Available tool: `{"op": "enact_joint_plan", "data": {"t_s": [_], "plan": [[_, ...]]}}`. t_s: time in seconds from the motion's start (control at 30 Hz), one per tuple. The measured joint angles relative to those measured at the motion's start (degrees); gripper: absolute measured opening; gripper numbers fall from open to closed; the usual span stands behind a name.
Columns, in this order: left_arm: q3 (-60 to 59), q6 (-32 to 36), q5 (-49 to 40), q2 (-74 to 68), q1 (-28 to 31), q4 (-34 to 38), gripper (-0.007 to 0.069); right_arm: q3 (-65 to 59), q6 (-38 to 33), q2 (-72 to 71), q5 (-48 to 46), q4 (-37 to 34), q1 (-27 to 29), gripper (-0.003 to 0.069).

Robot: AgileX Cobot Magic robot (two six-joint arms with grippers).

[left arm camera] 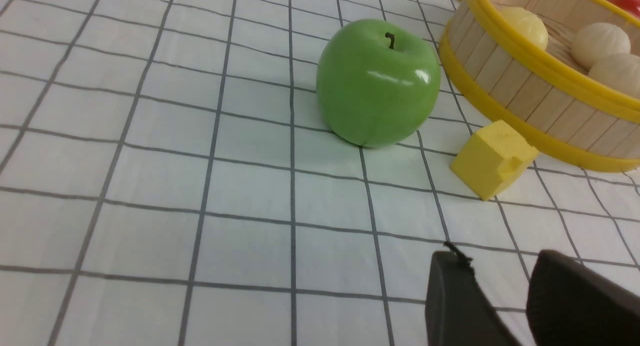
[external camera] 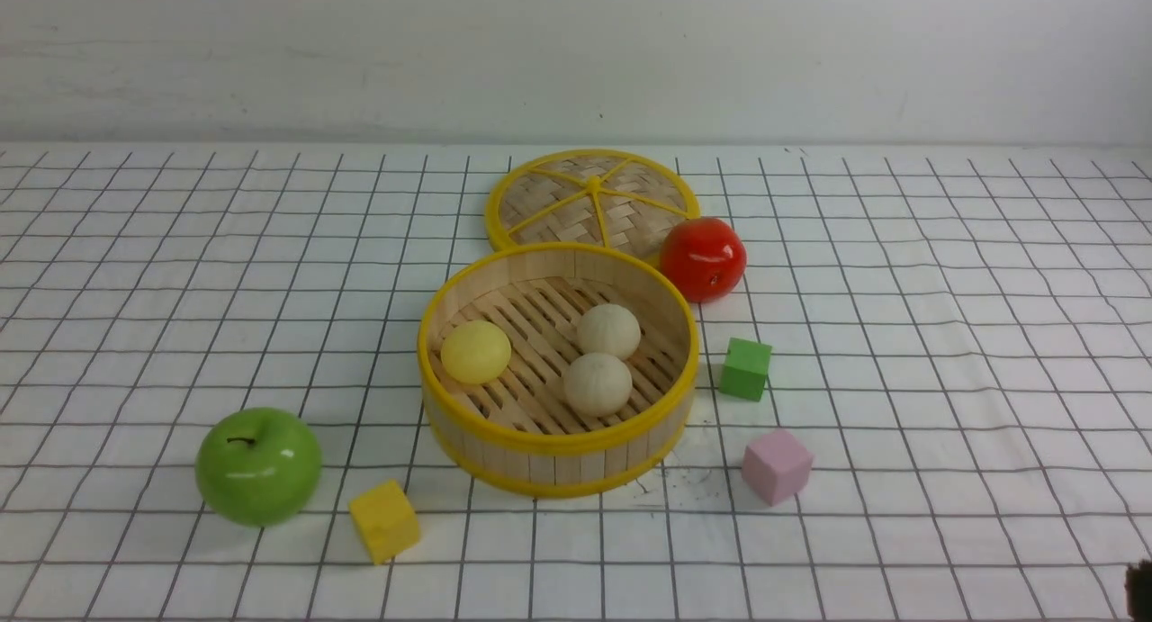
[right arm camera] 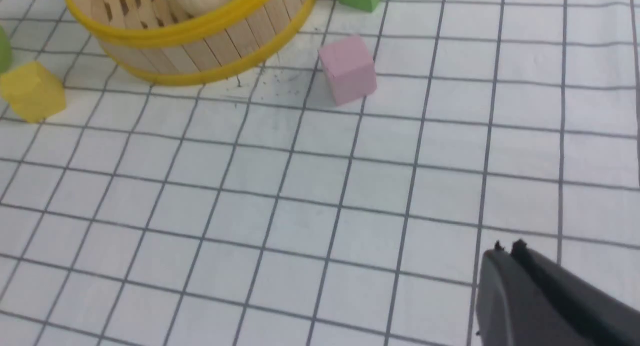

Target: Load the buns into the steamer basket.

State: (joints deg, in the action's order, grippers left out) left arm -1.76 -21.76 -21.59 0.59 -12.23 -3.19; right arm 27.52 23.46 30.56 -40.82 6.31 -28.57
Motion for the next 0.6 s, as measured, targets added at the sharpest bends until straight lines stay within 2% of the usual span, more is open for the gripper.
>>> {"op": "enact_joint_plan", "data": {"t_s": [0.2,0.5,0.6], "plan": [[0.0,0.0,0.0,0.0,0.0,0.0,0.0225,-3.6,0.0,-4.8,-3.4,0.0,0.0,-0.0017],[0.0,0.0,0.0,0.0,0.0,0.0,0.0236,-4.0,0.1,-6.9,-3.5,-0.1,0.1,-0.0010],[0.0,0.0,0.0,0.0,0.0,0.0,0.0237,-4.0,0.1,-10.7,-3.5,-0.2,3.6,-0.0010]]}}
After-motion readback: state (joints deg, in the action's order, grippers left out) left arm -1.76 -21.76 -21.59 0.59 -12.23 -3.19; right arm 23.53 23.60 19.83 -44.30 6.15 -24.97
